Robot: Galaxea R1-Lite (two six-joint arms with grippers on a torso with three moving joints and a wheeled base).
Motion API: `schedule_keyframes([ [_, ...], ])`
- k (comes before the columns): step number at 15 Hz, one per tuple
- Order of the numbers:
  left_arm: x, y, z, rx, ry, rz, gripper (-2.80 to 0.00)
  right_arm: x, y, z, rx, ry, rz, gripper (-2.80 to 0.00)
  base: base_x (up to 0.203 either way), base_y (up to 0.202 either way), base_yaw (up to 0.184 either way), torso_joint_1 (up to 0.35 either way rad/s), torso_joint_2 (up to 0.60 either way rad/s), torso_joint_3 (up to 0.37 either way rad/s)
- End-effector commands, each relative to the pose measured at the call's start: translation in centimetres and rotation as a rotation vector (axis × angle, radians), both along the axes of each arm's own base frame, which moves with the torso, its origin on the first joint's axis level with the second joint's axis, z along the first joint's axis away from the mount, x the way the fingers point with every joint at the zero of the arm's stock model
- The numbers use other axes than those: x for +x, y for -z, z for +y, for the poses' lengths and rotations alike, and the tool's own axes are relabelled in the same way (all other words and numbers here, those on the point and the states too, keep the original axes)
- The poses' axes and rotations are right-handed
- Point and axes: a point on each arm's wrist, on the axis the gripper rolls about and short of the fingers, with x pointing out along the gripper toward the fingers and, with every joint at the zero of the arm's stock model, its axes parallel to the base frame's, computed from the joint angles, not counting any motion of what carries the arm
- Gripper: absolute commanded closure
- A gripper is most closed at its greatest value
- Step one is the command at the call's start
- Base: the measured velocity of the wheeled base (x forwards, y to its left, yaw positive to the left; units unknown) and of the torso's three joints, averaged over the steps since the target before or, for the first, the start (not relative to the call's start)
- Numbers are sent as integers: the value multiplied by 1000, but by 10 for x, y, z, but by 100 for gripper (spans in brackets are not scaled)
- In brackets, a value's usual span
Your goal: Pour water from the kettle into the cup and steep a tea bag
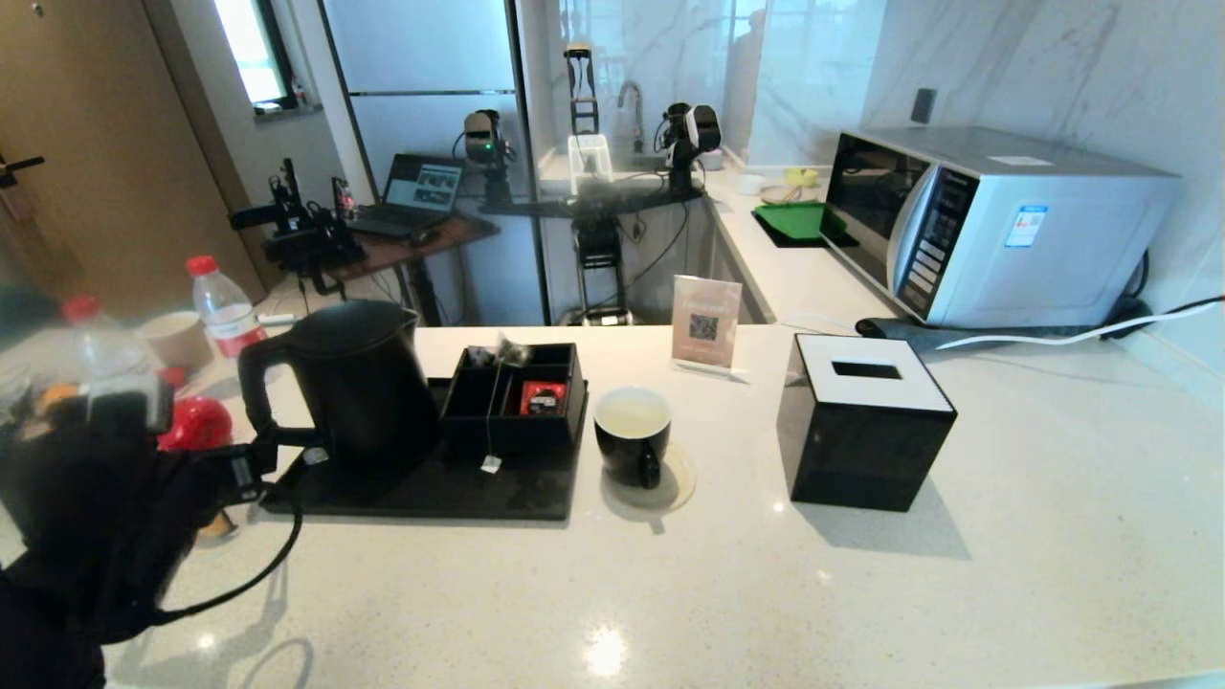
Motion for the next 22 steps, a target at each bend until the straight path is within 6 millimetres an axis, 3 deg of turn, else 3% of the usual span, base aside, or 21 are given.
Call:
schedule_keyframes([
  [1,-30,-13,-7,6,19,-59,-221,0,0,0,0,-1,0,0,0,0,0,0,0,0],
  [2,-40,-15,-9,5,26,-60,0,0,0,0,0,-1,0,0,0,0,0,0,0,0],
  [5,-53,-24,-11,8,31,-107,0,0,0,0,0,-1,0,0,0,0,0,0,0,0],
  [10,-56,-30,-16,8,56,-140,0,0,0,0,0,-1,0,0,0,0,0,0,0,0],
  [22,-61,-43,-93,-32,481,-203,0,0,0,0,0,-1,0,0,0,0,0,0,0,0],
])
